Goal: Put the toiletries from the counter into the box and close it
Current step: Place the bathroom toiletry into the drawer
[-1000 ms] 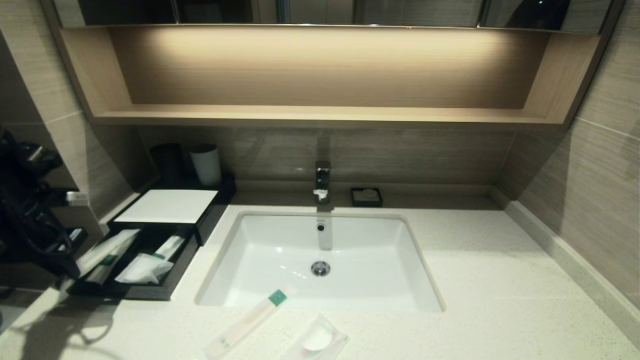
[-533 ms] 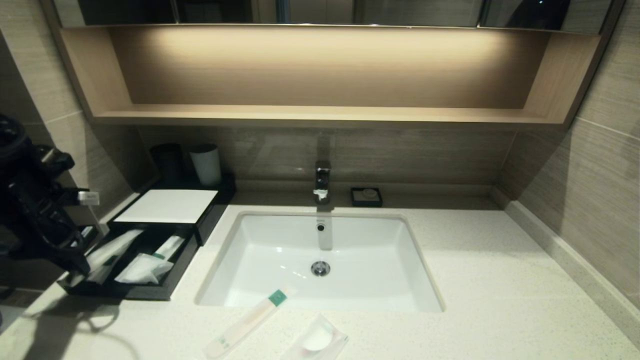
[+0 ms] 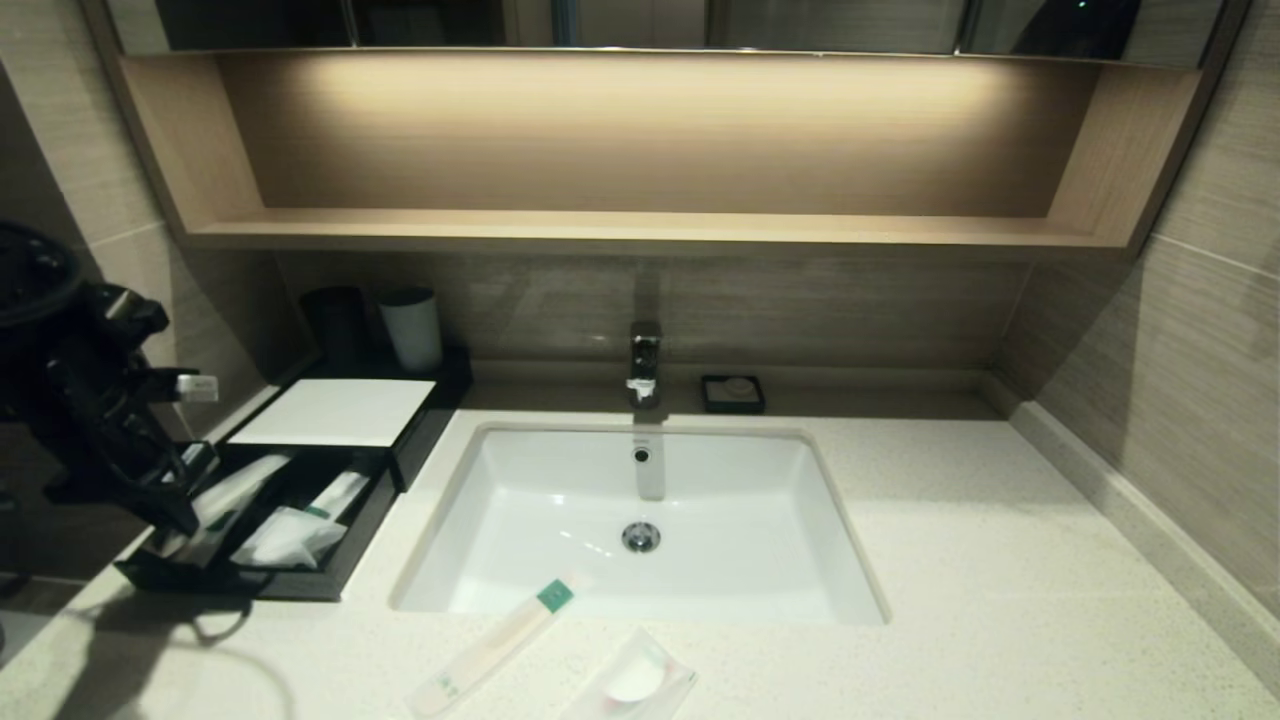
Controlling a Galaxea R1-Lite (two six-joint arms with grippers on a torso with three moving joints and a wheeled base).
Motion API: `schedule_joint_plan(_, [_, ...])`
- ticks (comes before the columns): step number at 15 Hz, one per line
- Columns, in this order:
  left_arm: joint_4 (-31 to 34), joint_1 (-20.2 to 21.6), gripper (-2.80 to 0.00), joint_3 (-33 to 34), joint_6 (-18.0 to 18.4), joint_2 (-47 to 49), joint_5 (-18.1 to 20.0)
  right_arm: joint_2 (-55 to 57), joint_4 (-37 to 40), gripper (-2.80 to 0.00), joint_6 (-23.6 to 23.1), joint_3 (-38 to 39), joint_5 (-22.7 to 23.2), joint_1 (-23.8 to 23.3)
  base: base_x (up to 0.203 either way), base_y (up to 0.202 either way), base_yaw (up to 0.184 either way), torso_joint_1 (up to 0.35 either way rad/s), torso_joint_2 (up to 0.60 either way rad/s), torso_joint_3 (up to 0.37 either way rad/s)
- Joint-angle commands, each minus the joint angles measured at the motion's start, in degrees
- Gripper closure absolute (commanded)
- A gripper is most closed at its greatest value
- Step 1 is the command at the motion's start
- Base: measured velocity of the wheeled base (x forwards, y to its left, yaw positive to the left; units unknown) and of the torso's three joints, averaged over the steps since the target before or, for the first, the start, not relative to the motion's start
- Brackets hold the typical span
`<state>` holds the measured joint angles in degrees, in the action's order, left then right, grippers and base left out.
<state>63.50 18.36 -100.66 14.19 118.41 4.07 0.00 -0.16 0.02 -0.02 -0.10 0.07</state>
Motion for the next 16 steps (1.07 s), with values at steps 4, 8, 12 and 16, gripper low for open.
schedule_joint_plan(4, [0.08, -0.42, 0.00, -1.65, 0.05, 3.21, 0.05, 0.00, -0.02, 0.00, -0.02, 0.11, 0.01, 0.01, 0.000, 0.000, 0.000, 0.000, 0.00, 0.000])
schedule_joint_plan(8, [-2.18, -0.69, 0.00, -1.65, 0.05, 4.30, 0.13, 0.00, -0.02, 0.00, -0.02, 0.11, 0.01, 0.01, 0.000, 0.000, 0.000, 0.000, 0.00, 0.000])
schedule_joint_plan(12, [-4.60, -0.87, 0.00, -1.65, 0.05, 5.26, 0.32, 0.00, -0.02, 0.00, -0.02, 0.11, 0.01, 0.01, 0.000, 0.000, 0.000, 0.000, 0.00, 0.000])
schedule_joint_plan(16, [-5.93, -1.22, 0.00, -1.65, 0.05, 6.22, 0.32, 0.00, -0.02, 0.00, -0.02, 0.11, 0.01, 0.01, 0.000, 0.000, 0.000, 0.000, 0.00, 0.000])
